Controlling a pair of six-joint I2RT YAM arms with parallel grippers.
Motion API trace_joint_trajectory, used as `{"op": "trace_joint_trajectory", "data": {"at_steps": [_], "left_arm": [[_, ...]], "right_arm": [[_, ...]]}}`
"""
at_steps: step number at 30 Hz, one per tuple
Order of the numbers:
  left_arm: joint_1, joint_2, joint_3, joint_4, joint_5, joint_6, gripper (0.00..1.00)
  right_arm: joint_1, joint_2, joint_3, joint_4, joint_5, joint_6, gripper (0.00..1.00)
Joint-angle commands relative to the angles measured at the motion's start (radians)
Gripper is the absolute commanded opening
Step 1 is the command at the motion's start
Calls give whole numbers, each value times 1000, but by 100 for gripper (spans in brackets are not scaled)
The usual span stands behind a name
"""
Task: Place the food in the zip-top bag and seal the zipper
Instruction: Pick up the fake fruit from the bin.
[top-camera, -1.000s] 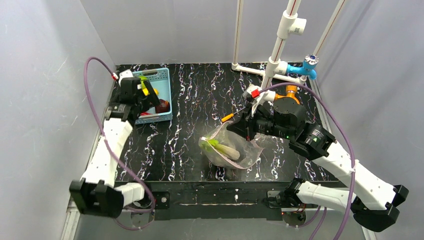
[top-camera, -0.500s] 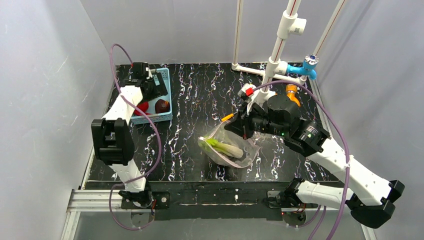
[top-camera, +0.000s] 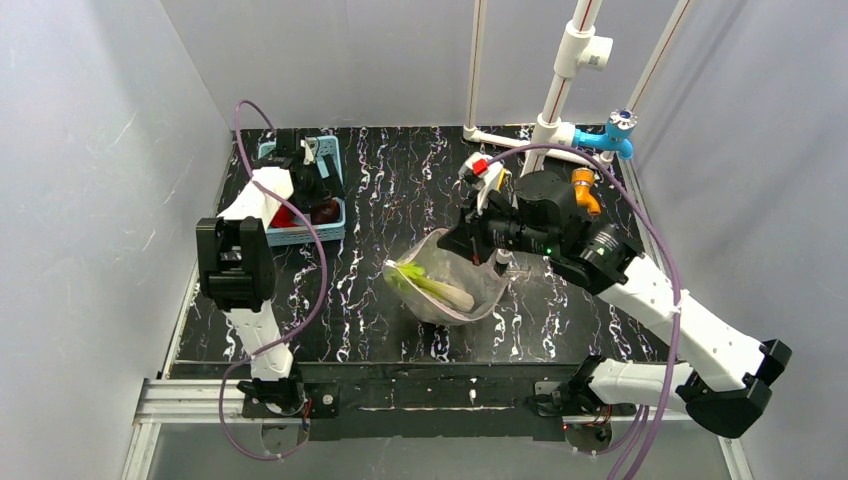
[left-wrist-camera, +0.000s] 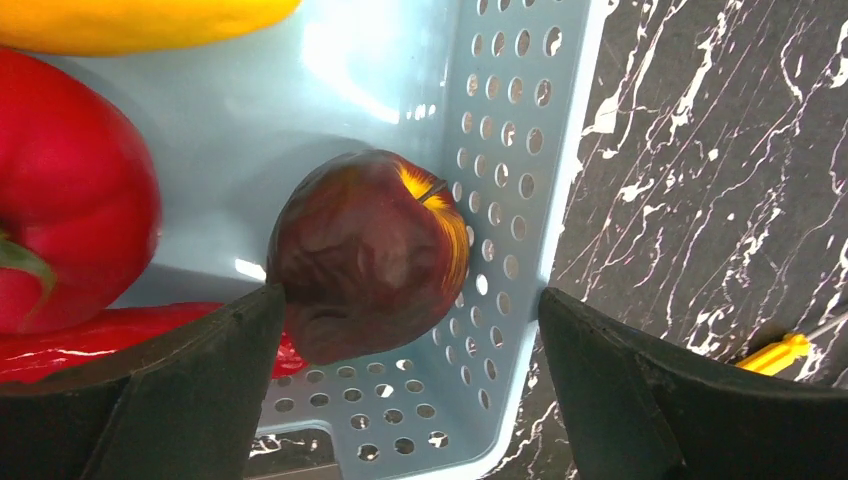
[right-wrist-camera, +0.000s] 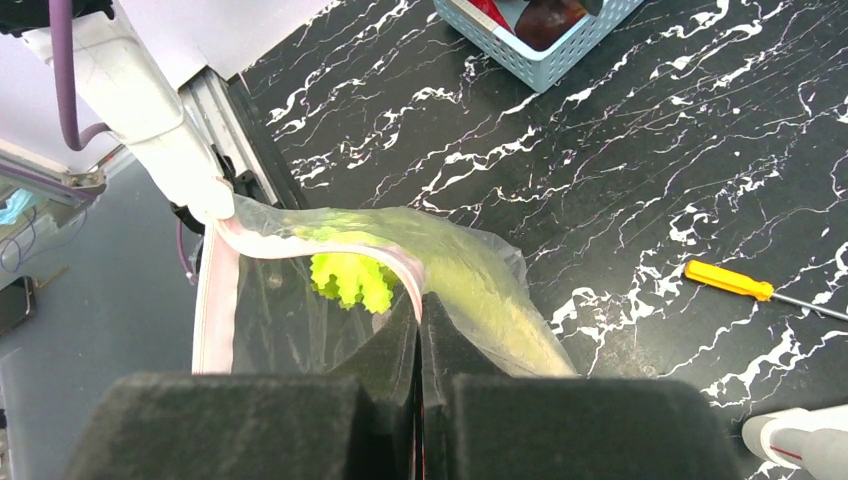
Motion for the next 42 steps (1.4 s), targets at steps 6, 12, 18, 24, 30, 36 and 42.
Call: {"op": "trace_joint_trajectory", "data": {"at_steps": [6, 12, 18, 24, 30, 36, 42], "left_arm": [[20, -51, -33, -24, -33, -130, 86], [26, -120, -67, 12, -23, -121, 83], [26, -195, -109, 55, -100, -80, 94], [26, -219, -126, 49, -163, -90, 89], [26, -161, -126, 60, -88, -65, 79], [26, -29, -58, -10, -47, -73, 89], [26, 35, -30, -40, -14, -96, 68]], "right_arm": [[-2, 55, 105, 22, -30, 31, 1], [-2, 73, 120, 0, -28, 35, 1], [-2, 83, 133, -14, -34, 42, 1], [-2, 75, 128, -20, -34, 44, 1], [-2, 64, 113, -8, -42, 53, 1], [-2, 55, 111, -7, -49, 57, 1], [-2, 36, 100, 3, -47, 65, 1]]}}
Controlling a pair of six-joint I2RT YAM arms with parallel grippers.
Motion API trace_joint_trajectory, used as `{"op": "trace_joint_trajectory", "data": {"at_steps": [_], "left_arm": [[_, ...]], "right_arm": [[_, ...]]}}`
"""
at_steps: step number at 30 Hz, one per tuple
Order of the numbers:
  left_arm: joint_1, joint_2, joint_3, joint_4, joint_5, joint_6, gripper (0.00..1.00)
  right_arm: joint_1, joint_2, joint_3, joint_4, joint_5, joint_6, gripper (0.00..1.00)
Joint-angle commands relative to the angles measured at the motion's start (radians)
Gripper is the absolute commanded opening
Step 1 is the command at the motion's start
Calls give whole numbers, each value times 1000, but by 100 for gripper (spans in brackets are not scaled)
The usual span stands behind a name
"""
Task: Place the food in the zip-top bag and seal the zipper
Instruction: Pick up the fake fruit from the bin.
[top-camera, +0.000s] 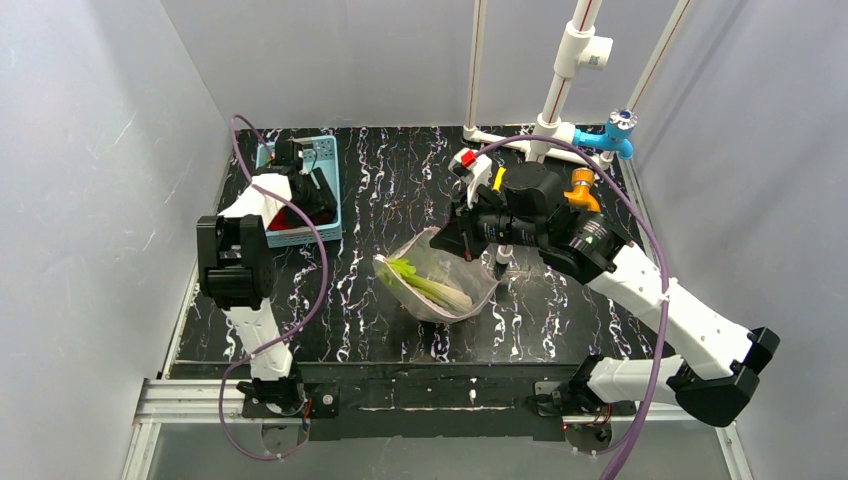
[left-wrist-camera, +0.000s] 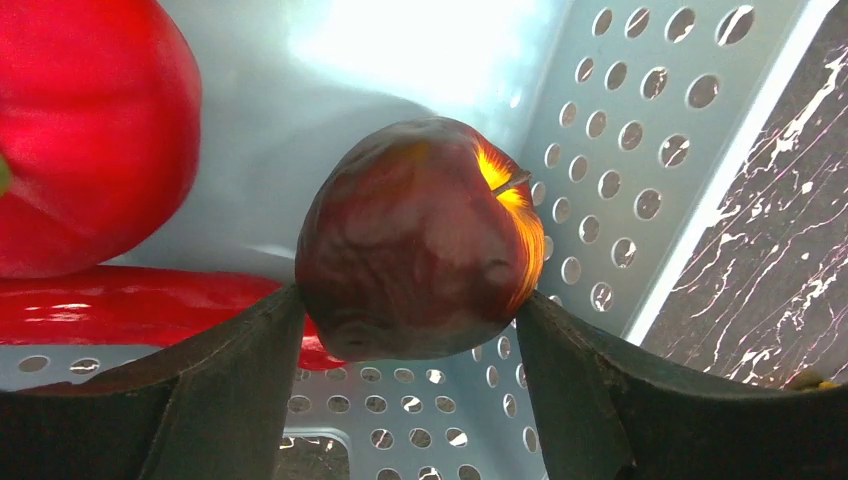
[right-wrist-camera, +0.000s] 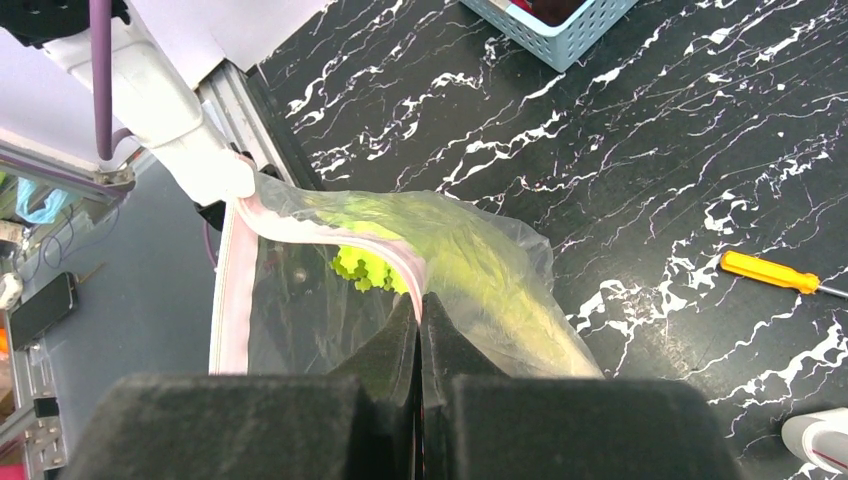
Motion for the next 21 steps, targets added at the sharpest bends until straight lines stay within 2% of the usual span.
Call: {"op": "trace_joint_trajectory", "data": {"at_steps": [1, 5, 7, 8, 11, 13, 15, 19, 21], "left_arm": [[6, 11, 41, -57, 29, -10, 68], [6, 10, 28, -37, 41, 4, 77], [6, 12, 24, -28, 44, 24, 77], [6, 11, 26, -27, 45, 36, 74], [6, -21, 39, -49, 65, 65, 50], [6, -80, 22, -40, 71, 74, 39], [6, -160, -16, -15, 61, 83, 34], [-17, -373, -111, 51, 0, 132, 31], [-33, -477, -111, 6, 24, 160, 31]], "right_arm": [[-2, -44, 26, 52, -15, 18, 1], [-2, -45, 27, 52, -22, 22, 1], [-2, -46, 26, 53, -25, 23, 1], [-2, -46, 24, 53, -25, 24, 1], [-2, -46, 20, 50, -16, 22, 1], [-2, -41, 22, 42, -7, 20, 1], [-2, -32, 28, 34, -1, 18, 1], [-2, -3, 39, 25, 14, 18, 1], [-2, 11, 48, 19, 20, 20, 1]]}}
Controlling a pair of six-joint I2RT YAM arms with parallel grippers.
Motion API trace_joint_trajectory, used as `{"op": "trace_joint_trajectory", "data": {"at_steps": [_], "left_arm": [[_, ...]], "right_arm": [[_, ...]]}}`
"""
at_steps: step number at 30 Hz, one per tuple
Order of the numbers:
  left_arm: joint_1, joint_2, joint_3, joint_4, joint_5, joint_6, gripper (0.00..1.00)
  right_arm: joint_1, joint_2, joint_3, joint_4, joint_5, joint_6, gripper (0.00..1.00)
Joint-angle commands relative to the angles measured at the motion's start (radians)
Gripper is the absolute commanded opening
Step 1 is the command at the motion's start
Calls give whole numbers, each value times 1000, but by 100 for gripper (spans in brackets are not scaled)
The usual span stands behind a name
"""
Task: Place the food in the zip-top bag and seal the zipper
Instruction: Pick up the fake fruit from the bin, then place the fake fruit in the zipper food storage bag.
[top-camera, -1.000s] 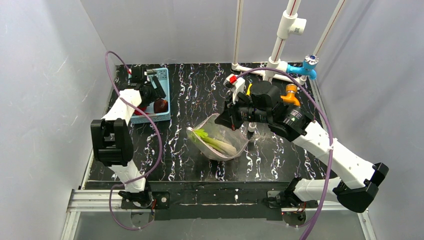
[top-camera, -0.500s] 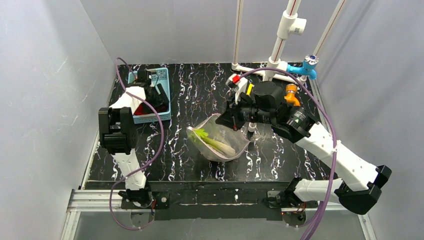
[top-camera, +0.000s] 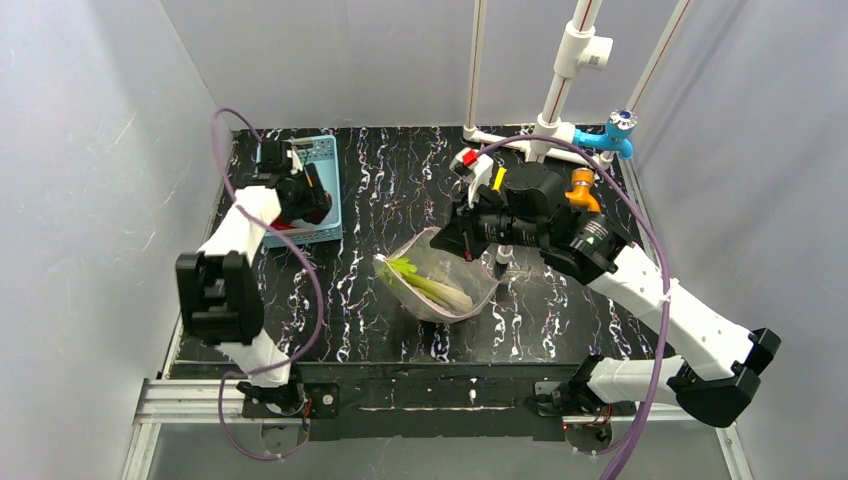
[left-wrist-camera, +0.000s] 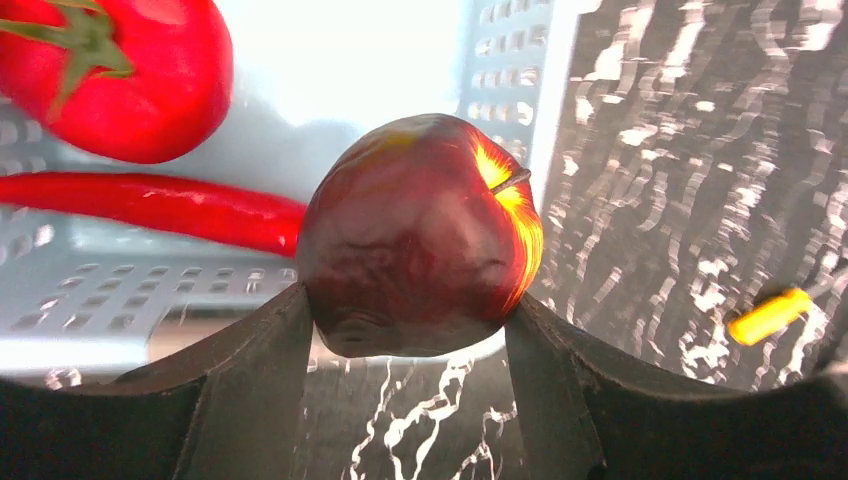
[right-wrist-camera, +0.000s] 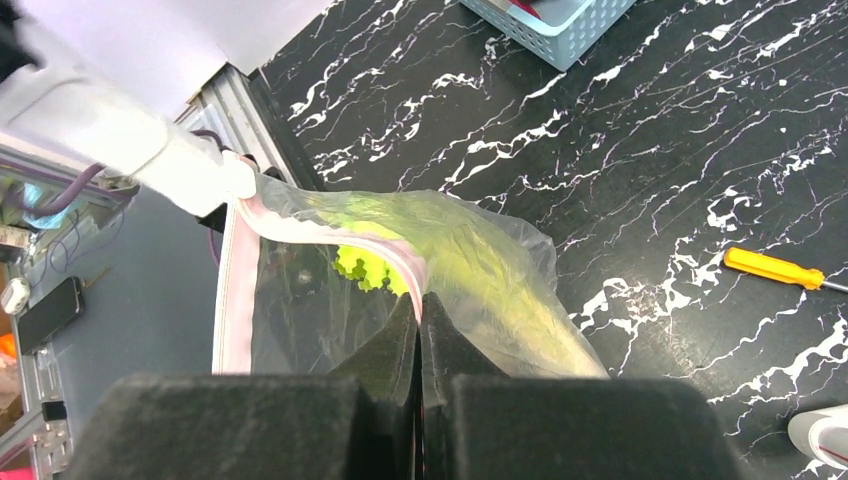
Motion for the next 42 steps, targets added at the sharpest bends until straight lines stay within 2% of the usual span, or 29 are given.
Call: {"op": "trace_joint_trajectory", "data": {"at_steps": [1, 4, 7, 9, 10, 12, 15, 21, 26, 31, 35, 39, 42], "left_arm": [[-30, -319, -1, -43, 24, 68, 30], [-27, -477, 4, -117, 200, 1, 30], [-28, -659, -63, -55, 406, -97, 31], [-29, -745, -89, -5, 565, -160, 36], [-30, -766, -90, 14, 649, -197, 38], [-33, -770, -75, 31, 757, -281, 35], [-104, -754, -69, 104, 848, -378, 31], [-460, -733, -86, 221, 730, -346, 33], [-633, -718, -128, 344, 617, -291, 32], [-673, -691, -111, 298, 563, -228, 34], [-677, -683, -157, 302, 564, -216, 47], [-677, -707, -155, 253, 487, -170, 54], [-677, -682, -110, 180, 434, -152, 71]], "right_arm": [[-2, 24, 52, 18, 21, 5, 1], [-3, 34, 50, 34, 68, 5, 1], [-9, 54, 47, 56, 103, 9, 1], [-20, 79, 58, 57, 103, 7, 1], [-29, 91, 64, 59, 101, 6, 1], [-52, 109, 65, 69, 86, 8, 1], [-98, 137, 71, 81, 15, 38, 1], [-159, 154, 80, 88, -111, 91, 1], [-188, 120, 52, 121, -151, 125, 1], [-195, 105, 40, 146, -208, 143, 1], [-198, 87, 37, 166, -229, 160, 1], [-200, 71, 38, 183, -260, 169, 1], [-200, 66, 29, 192, -271, 171, 1]]}}
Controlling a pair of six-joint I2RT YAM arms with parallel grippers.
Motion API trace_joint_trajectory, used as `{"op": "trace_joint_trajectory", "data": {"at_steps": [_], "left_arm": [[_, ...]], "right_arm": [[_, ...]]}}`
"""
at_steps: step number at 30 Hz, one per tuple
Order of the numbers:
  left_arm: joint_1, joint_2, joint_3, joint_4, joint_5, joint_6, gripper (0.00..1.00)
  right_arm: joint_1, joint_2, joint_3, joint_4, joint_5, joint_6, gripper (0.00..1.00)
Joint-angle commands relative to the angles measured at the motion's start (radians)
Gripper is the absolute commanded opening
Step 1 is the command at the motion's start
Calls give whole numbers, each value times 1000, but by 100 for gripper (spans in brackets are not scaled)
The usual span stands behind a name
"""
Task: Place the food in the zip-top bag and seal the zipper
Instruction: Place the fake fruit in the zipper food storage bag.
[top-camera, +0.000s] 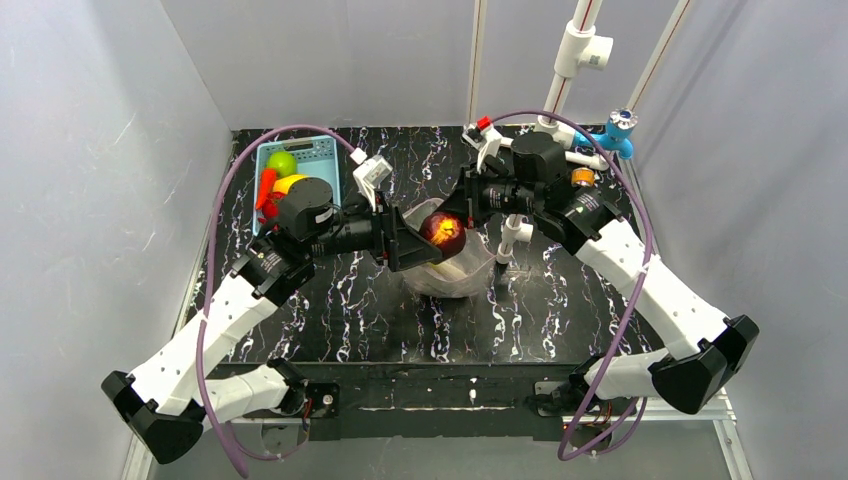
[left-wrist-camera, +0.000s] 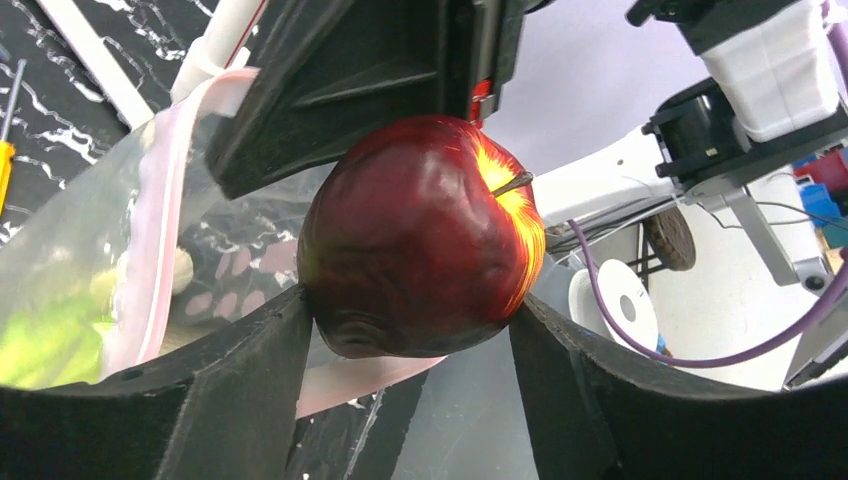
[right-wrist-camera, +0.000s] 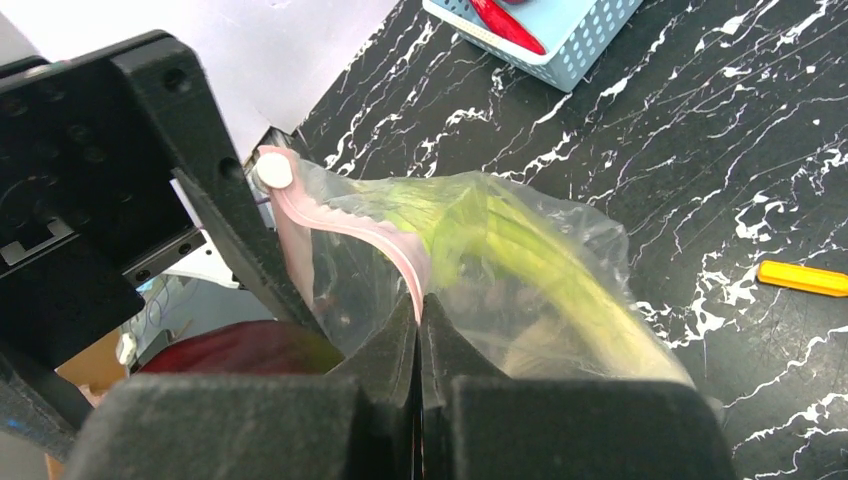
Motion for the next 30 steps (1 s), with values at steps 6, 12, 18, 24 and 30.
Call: {"op": "trace_joint_trajectory", "data": {"at_steps": [6, 12, 18, 24, 30], "left_arm": [[-3, -26, 52, -171, -158, 86, 98], [-3, -56, 64, -204, -192, 86, 98], [-2, -224, -33, -191, -505, 16, 98], [-3, -375, -78, -231, -682, 48, 98], [-3, -458, -66, -219, -764, 148, 98]], "right_arm": [[-7, -55, -21, 100, -58, 21, 1], [-13, -51, -21, 106, -68, 22, 1], [-14, -74, -66, 132, -61, 28, 1], [-17, -72, -101, 140, -56, 30, 1], [-22, -68, -109, 147, -45, 20, 1]]}}
